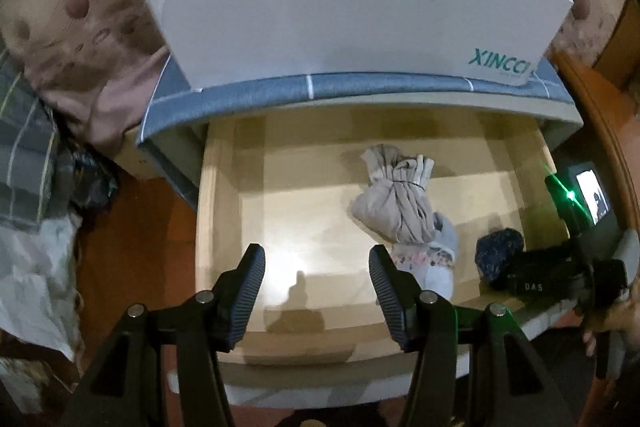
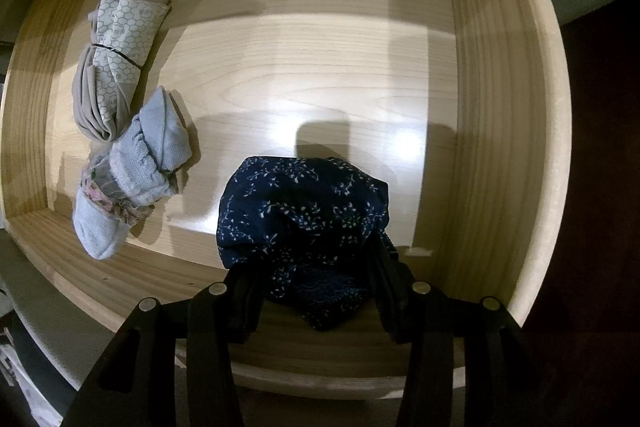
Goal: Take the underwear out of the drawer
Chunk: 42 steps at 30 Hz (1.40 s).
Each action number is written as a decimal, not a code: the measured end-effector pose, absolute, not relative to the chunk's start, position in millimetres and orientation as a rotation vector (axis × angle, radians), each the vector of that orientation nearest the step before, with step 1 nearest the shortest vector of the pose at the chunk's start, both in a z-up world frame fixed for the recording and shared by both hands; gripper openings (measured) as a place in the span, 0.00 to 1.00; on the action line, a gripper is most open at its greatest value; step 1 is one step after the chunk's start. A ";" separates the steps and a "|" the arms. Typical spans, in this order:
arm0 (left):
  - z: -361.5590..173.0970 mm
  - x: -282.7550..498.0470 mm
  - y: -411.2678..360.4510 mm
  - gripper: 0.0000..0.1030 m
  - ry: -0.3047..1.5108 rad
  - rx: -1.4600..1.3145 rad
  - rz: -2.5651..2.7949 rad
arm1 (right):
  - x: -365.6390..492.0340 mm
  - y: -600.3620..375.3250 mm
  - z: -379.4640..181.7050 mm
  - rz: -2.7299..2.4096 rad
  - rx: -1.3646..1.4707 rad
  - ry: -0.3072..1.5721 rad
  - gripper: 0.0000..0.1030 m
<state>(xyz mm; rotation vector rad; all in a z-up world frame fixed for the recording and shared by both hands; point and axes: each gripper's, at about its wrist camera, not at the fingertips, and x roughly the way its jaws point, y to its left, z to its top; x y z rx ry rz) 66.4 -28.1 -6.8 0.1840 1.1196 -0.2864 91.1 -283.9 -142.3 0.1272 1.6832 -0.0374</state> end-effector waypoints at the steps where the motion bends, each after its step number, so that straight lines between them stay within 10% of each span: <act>1: -9.4 65.6 -26.7 0.54 1.114 0.168 -0.276 | 90.9 -284.0 -142.4 -0.037 0.127 1.683 0.42; 42: -57.6 53.5 -17.3 0.54 1.195 0.136 -0.184 | 83.6 -292.2 -128.0 -0.048 0.190 1.628 0.36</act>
